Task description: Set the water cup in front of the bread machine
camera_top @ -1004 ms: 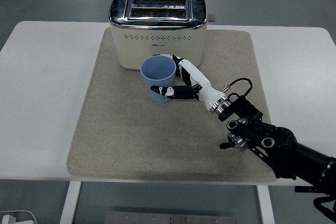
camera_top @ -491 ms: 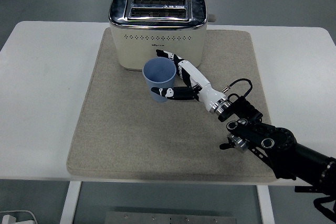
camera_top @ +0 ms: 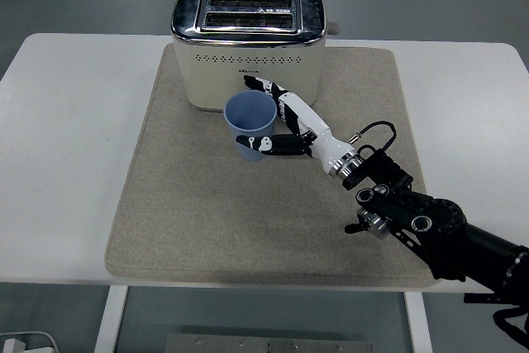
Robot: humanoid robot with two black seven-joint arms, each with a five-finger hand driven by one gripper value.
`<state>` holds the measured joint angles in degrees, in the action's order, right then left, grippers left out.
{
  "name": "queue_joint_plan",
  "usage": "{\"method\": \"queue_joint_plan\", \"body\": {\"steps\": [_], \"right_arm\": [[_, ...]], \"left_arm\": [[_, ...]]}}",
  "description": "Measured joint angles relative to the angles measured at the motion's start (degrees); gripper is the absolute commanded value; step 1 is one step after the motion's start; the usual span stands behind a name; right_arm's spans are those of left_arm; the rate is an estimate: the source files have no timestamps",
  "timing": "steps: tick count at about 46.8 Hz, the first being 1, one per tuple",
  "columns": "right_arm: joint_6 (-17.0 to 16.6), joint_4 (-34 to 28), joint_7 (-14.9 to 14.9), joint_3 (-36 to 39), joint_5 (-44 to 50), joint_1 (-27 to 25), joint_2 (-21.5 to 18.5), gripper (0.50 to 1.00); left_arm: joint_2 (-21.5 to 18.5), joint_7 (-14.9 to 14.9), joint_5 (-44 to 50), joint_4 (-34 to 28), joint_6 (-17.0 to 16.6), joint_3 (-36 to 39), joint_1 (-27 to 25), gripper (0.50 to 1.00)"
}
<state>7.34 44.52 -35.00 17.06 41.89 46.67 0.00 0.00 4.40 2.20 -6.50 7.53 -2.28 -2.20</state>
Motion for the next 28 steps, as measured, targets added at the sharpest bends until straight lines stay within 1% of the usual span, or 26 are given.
{"method": "queue_joint_plan", "body": {"steps": [10,24,28], "right_arm": [[-0.3,0.8,0.0,-0.1,-0.1,-0.3,0.6,0.936],[-0.3,0.9,0.0,0.0,-0.5,-0.7,7.2,0.936],[-0.3,2.0,0.0,0.2,-0.6,-0.9,9.6,0.936]], "left_arm": [[0.0,0.0,0.0,0.0,0.0,0.0,0.0,1.0],[0.0,0.0,0.0,0.0,0.0,0.0,0.0,1.0],[0.0,0.0,0.0,0.0,-0.1,0.0,0.0,1.0]]}}
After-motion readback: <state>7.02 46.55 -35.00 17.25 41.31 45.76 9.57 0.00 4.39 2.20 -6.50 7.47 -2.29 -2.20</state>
